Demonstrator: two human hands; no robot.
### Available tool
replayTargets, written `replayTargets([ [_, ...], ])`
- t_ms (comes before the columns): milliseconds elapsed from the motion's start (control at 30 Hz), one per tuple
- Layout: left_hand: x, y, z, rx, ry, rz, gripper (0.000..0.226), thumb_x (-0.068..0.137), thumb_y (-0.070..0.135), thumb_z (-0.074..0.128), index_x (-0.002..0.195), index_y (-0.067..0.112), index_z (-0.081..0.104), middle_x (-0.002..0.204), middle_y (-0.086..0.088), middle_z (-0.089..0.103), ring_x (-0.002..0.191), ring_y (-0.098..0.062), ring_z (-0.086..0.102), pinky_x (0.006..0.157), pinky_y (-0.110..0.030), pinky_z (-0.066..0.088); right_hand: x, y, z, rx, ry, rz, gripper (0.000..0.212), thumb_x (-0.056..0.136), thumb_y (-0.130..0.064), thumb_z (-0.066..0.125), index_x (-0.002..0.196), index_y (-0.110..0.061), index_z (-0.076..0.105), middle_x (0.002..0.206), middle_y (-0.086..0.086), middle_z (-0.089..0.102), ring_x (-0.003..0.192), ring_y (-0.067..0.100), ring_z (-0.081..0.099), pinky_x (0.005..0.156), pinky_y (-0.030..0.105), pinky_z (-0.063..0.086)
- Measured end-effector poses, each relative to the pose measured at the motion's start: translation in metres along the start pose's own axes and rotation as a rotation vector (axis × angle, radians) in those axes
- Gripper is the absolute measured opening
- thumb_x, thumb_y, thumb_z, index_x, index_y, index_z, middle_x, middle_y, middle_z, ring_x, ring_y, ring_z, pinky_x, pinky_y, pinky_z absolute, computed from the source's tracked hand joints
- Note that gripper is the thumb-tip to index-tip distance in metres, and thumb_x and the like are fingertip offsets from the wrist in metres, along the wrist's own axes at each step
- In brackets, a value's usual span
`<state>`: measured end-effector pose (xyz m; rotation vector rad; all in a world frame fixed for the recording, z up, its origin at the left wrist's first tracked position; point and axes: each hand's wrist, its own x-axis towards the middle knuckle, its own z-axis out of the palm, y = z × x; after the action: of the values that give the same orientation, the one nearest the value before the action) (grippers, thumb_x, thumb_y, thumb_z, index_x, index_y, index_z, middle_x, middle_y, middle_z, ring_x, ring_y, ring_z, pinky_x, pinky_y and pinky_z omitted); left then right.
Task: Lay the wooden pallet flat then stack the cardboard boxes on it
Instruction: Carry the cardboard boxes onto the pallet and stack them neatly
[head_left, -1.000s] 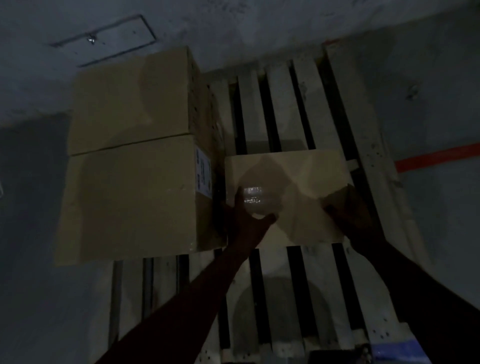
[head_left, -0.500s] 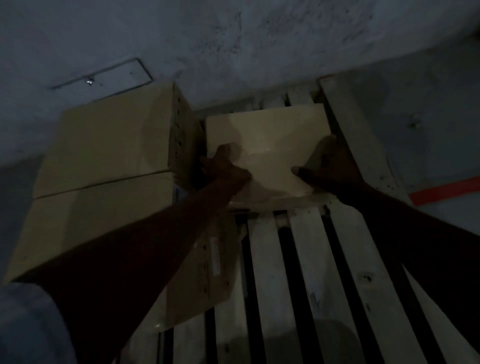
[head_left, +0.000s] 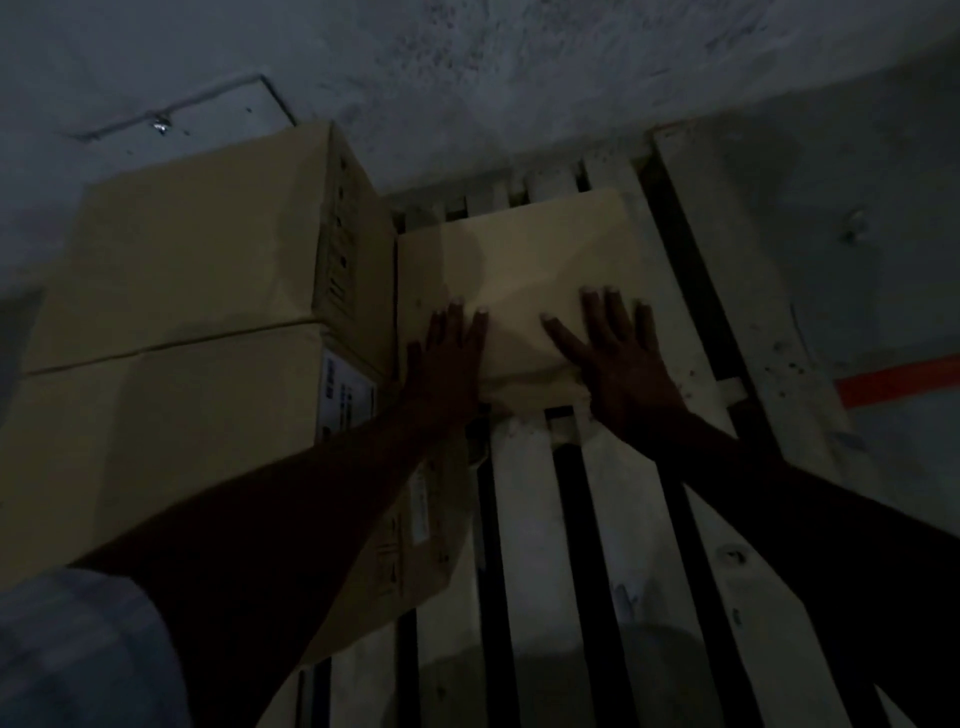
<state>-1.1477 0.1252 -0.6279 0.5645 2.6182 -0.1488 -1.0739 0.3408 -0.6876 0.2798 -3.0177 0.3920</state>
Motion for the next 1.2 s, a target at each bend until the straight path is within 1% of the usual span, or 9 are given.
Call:
replayTargets([
  [100,0.006,0.002,0.003,-0.007,0.002,-0.012,0.122,0.085,0.045,0.077,0.159,0.020,-0.017,0.167,-0.014,-0.021,0.155,-0.038,-0.009,0.120,-0.063,0.018,0.010,0.001,-0.004,0.015,-0.044,0.038,0.074,0.086,-0.014,0.015,0.157,-0.021,0.033,0.160,0.033,0.019,0.146,0.057,0.013,0.117,0.068,0.004],
  [300,0.010,0.003,0.013,-0.013,0.042,-0.035,0.124,0.083,0.050,0.078,0.161,0.020,-0.014,0.168,-0.012,-0.021,0.155,-0.037,-0.011,0.119,-0.064,0.014,0.010,0.001,-0.001,0.054,-0.018,0.019,0.074,0.083,-0.017,0.022,0.155,-0.015,0.037,0.158,0.034,0.023,0.145,0.057,0.018,0.117,0.067,0.014],
  [400,0.010,0.000,0.009,-0.015,0.022,-0.027,0.123,0.084,0.050,0.077,0.161,0.019,-0.013,0.168,-0.012,-0.020,0.155,-0.038,-0.011,0.118,-0.065,0.013,0.006,-0.011,-0.011,0.044,-0.103,0.071,0.081,0.084,-0.028,0.047,0.159,-0.011,0.022,0.162,0.032,0.010,0.149,0.052,0.006,0.120,0.060,0.001],
  [467,0.014,-0.005,-0.005,-0.011,-0.076,0.005,0.120,0.086,0.048,0.075,0.160,0.017,-0.015,0.167,-0.013,-0.023,0.154,-0.040,-0.013,0.119,-0.064,0.013,0.000,-0.025,-0.024,0.012,-0.209,0.131,0.107,0.082,-0.035,0.070,0.160,-0.007,0.004,0.163,0.031,-0.004,0.151,0.049,-0.005,0.119,0.054,-0.011],
  [567,0.010,-0.010,-0.024,0.033,-0.213,0.030,0.120,0.087,0.055,0.070,0.159,0.000,-0.009,0.165,-0.027,-0.014,0.154,-0.043,-0.009,0.125,-0.053,0.011,-0.027,-0.053,-0.045,-0.006,-0.331,0.227,0.119,0.076,-0.043,0.082,0.159,-0.002,0.006,0.164,0.030,0.000,0.152,0.045,0.005,0.122,0.054,0.006],
  [667,-0.049,0.018,-0.020,-0.140,-0.102,0.013,0.104,0.085,0.060,0.065,0.157,-0.002,0.022,0.166,-0.023,0.016,0.155,-0.039,0.011,0.124,-0.047,0.019,-0.088,-0.076,-0.064,0.044,-0.287,0.420,0.093,0.067,-0.037,0.089,0.140,0.008,0.051,0.144,0.036,0.046,0.130,0.051,0.050,0.105,0.061,0.042],
  [867,-0.217,0.114,0.010,-0.285,0.273,0.476,0.075,0.091,0.046,0.060,0.152,0.005,0.042,0.159,-0.023,0.036,0.147,-0.041,0.035,0.116,-0.060,0.028,-0.256,-0.131,-0.126,0.028,-0.106,0.694,0.085,0.090,-0.029,0.068,0.156,0.001,0.024,0.160,0.032,0.019,0.148,0.047,0.023,0.121,0.057,0.020],
  [967,-0.293,0.159,0.004,-0.259,0.196,0.545,0.074,0.095,0.045,0.058,0.156,0.010,0.035,0.164,-0.017,0.028,0.151,-0.036,0.027,0.121,-0.057,0.023,-0.351,-0.167,-0.166,0.029,-0.004,0.932,0.085,0.089,-0.025,0.071,0.155,0.000,0.026,0.159,0.032,0.021,0.147,0.046,0.025,0.120,0.058,0.023],
  [1200,-0.464,0.236,0.069,-0.345,-0.041,0.784,0.076,0.087,0.055,0.051,0.143,0.003,0.053,0.141,-0.025,0.056,0.127,-0.042,0.057,0.103,-0.054,0.049,-0.590,-0.297,-0.214,0.009,0.099,1.485,0.077,0.086,-0.029,0.060,0.154,-0.003,0.034,0.159,0.031,0.026,0.148,0.044,0.025,0.121,0.052,0.021],
])
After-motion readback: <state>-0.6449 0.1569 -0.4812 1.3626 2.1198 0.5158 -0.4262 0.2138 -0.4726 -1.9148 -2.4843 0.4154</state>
